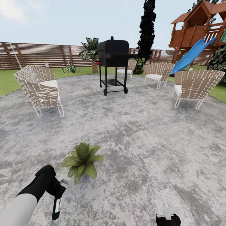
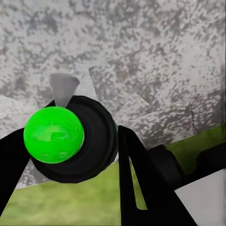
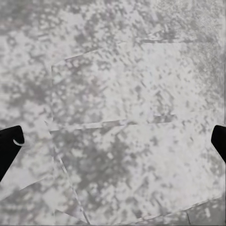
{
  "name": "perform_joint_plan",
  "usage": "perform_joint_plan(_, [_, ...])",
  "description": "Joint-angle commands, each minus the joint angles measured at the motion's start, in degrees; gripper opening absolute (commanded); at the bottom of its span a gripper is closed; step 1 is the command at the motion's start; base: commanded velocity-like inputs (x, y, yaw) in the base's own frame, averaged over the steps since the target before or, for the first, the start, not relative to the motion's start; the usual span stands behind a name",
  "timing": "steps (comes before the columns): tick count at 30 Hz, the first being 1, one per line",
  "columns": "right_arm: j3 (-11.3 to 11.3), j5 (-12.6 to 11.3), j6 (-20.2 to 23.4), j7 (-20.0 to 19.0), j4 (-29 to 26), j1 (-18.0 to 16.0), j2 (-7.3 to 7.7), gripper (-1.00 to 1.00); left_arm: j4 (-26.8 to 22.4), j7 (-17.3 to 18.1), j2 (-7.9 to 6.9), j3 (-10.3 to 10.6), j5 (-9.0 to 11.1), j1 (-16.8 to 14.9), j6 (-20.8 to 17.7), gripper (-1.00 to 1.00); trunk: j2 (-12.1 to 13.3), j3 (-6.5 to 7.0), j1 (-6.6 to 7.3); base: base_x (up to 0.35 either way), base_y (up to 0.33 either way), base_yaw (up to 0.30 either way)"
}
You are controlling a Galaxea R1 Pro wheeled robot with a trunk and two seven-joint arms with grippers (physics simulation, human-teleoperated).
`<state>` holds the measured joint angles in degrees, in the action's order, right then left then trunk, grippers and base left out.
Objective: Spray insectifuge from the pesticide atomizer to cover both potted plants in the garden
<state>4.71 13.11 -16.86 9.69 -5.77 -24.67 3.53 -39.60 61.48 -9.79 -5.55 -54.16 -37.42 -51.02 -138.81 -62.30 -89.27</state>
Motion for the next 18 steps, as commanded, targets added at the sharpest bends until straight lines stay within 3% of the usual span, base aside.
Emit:
perform_joint_plan(1, [0.47,0.60,-0.19,0.08,0.06,-0.03,-0.01,1.00,-0.05,0.57,0.14,-0.22,-0.60,0.02,-0.23,-1.00,-0.02,-0.05,0.01,0.000,-0.246,0.055])
perform_joint_plan(6, [0.47,0.60,-0.19,0.08,0.06,-0.03,-0.01,1.00,-0.04,0.57,0.09,-0.31,-0.60,0.00,-0.28,-1.00,-0.02,-0.05,0.01,0.015,-0.262,0.015])
perform_joint_plan(11, [0.47,0.60,-0.19,0.08,0.06,-0.03,-0.10,1.00,-0.16,0.80,-0.26,-0.25,-0.52,-0.39,-0.42,-1.00,-0.02,-0.05,0.01,0.178,-0.210,0.014])
perform_joint_plan(16, [0.47,0.60,-0.19,0.11,0.07,-0.03,-0.18,1.00,-0.21,1.02,-0.08,-0.10,-0.63,-0.94,-0.77,-1.00,-0.02,-0.05,0.01,0.070,-0.043,0.207])
perform_joint_plan(18, [0.47,0.60,-0.19,0.12,0.06,-0.03,-0.18,1.00,-0.15,1.73,-0.22,0.10,-0.45,-3.09,-0.82,-1.00,-0.02,-0.05,0.01,0.006,-0.004,0.271])
